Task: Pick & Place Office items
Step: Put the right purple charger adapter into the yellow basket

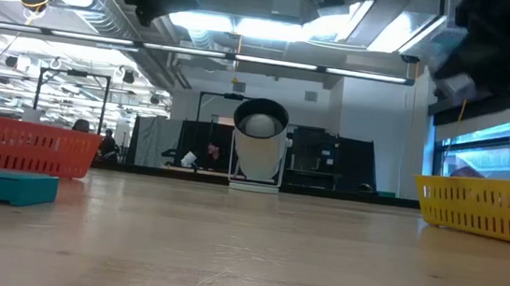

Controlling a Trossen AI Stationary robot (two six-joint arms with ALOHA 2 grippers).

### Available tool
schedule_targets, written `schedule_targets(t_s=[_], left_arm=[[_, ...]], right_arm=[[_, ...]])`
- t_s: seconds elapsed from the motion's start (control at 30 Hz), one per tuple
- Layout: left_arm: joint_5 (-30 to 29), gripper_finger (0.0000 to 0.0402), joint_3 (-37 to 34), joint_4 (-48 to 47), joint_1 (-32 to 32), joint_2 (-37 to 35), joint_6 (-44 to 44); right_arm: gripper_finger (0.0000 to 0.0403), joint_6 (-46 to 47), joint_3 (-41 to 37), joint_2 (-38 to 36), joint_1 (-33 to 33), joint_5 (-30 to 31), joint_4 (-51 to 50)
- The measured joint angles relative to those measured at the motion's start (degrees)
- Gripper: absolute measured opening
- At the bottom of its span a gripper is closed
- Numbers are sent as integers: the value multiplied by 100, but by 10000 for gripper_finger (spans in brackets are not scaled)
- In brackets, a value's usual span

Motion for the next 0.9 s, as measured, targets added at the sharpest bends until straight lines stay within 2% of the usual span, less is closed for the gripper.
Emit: schedule_targets(t_s=[0.2, 0.37, 0.6, 0.9], left_arm=[[-5, 188, 0, 447, -147, 99, 101], [82, 175, 0, 346, -212, 75, 99], [261, 174, 0, 287, -216, 84, 22], [255, 174, 0, 228, -216, 84, 13]], right_arm=[[215, 719, -178, 22, 0, -896, -411], [215, 1227, -178, 169, 173, -1508, -664], [215, 1681, -178, 604, 562, -1635, -817], [215, 1929, -178, 1666, 861, -1807, -792]])
